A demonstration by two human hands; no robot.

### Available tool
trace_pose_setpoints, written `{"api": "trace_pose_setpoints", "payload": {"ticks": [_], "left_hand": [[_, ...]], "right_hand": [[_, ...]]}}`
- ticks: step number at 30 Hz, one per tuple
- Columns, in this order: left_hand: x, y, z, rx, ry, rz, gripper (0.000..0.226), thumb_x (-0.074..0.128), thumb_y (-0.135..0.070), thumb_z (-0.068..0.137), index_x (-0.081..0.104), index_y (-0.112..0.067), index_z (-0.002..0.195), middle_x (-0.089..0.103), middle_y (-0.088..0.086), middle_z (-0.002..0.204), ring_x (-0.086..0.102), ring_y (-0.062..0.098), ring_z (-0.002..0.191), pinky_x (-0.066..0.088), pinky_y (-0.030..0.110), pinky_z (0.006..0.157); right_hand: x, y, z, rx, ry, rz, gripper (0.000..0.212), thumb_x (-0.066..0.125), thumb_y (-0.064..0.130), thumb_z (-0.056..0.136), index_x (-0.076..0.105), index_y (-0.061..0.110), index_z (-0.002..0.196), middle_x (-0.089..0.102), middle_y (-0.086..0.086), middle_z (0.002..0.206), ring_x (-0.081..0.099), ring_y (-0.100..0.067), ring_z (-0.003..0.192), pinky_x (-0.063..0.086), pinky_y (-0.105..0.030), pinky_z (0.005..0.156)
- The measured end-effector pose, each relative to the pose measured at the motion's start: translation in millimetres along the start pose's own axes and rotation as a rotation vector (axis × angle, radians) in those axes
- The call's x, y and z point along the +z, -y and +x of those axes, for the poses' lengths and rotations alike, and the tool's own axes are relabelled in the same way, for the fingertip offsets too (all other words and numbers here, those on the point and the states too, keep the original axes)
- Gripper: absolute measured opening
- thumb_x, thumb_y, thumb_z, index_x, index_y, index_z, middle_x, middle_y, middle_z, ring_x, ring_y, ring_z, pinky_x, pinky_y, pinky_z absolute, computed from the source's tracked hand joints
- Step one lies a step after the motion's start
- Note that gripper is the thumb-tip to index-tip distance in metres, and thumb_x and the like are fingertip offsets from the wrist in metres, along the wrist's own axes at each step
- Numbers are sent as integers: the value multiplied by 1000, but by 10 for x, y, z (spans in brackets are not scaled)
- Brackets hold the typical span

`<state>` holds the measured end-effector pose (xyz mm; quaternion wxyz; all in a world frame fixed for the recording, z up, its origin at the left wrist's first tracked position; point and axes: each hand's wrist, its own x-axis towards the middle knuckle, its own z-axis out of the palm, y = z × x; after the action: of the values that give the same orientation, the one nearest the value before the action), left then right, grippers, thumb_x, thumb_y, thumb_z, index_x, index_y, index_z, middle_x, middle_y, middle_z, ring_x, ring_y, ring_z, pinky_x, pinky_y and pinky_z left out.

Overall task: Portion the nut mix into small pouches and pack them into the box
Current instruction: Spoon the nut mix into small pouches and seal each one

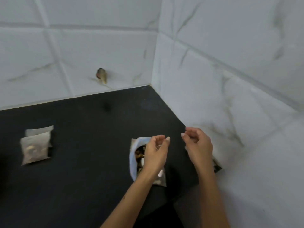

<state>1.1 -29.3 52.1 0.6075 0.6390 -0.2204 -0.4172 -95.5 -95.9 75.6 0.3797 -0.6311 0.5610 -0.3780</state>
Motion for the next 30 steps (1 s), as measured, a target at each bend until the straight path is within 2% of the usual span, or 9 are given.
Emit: {"api": "trace_pose_setpoints", "payload": {"ticks": [6,9,11,13,15,18,22,26,30], "left_hand": [[834,285,-42,-214,122,-13,23,53,-41,96,58,-19,95,59,1,96,57,14,93,48,33,92],[1041,291,-37,-289,115,-47,30,42,-42,100,55,-20,85,57,-7,87,54,4,81,45,22,75],[1133,310,-5,-334,115,-59,36,38,-47,100,56,-15,100,57,-9,93,52,2,82,41,24,79],[1183,332,16,-363,106,-58,50,36,-55,98,53,-14,123,59,-3,115,55,10,103,38,29,90],[1213,359,39,-380,91,-66,58,35,-58,96,50,-15,133,57,1,129,52,16,117,37,30,94],[1252,357,50,-410,80,-110,64,35,-62,94,48,-15,137,55,1,132,52,17,117,36,30,91],[1278,308,27,-407,94,-163,48,36,-58,96,57,-20,116,63,-4,103,56,7,87,41,26,70],[1269,231,-9,-390,117,-217,37,37,-53,98,59,-24,90,65,-4,87,60,9,82,47,28,75],[1130,168,-64,-268,68,-222,37,41,-50,98,53,-22,118,60,-6,107,54,3,90,38,22,76]], "right_hand": [[-588,-650,298,203,-55,-475,32,61,15,86,62,10,118,64,-10,119,58,-28,110,44,-31,89],[-629,-704,335,252,-79,-638,30,55,19,89,63,12,118,64,-10,118,58,-29,110,46,-31,84],[-609,-688,347,258,-54,-754,27,51,21,91,64,10,112,65,-11,114,60,-29,107,48,-32,82],[-588,-700,345,282,20,-836,26,48,21,91,62,9,109,64,-11,113,59,-29,107,48,-32,82],[-587,-741,341,315,91,-855,27,47,18,90,61,9,111,62,-11,117,57,-29,110,47,-30,83],[-603,-767,333,338,117,-864,27,47,15,90,60,11,113,60,-10,119,56,-28,112,47,-29,82],[-625,-731,338,332,90,-889,24,50,17,88,60,13,110,61,-8,117,58,-26,110,48,-29,80],[-612,-704,310,285,51,-858,20,54,22,87,64,16,104,65,-7,108,61,-26,103,45,-27,72],[-612,-600,289,168,-28,-540,12,60,23,84,67,17,92,66,2,90,62,-20,86,39,-22,62]]}}
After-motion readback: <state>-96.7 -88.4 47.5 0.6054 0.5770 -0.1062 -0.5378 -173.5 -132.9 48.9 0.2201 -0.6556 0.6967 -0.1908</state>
